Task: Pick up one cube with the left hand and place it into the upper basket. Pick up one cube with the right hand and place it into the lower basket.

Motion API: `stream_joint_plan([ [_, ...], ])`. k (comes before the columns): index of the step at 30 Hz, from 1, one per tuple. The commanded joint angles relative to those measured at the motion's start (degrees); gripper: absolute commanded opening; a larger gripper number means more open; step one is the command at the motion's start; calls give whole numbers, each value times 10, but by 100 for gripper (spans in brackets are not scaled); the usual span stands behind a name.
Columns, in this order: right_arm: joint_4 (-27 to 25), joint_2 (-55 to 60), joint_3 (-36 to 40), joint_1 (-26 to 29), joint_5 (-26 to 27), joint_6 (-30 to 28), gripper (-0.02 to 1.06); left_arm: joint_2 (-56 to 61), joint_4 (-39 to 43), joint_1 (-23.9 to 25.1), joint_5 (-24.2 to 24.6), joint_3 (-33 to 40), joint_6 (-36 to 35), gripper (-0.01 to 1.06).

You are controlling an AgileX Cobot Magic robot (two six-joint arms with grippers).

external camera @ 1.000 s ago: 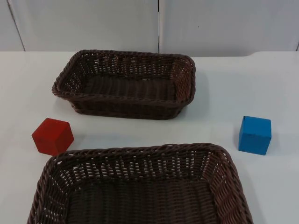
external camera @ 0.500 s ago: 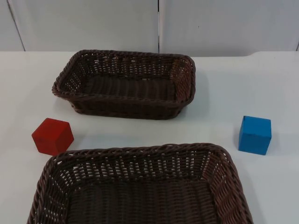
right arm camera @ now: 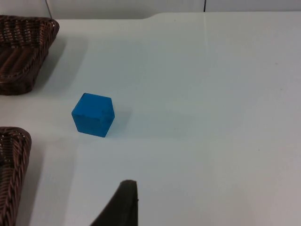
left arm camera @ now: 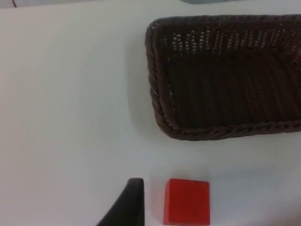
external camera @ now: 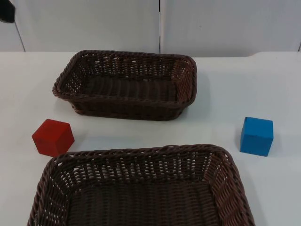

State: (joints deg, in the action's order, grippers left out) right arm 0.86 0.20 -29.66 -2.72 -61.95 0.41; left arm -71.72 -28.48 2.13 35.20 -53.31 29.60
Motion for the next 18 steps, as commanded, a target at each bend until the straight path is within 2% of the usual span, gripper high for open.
stream_joint_plan([
  [1, -1, -2, 1, 2, 1, 2, 105, -25, -3, -30, -1, -18, 2, 105],
  [7, 0, -2, 1, 2, 1, 2, 105, -84, 13, -82, -22, -38, 0, 105],
  [18, 0, -2, 1, 2, 1, 2, 105, -188, 29, -95, -44, -47, -13, 105],
])
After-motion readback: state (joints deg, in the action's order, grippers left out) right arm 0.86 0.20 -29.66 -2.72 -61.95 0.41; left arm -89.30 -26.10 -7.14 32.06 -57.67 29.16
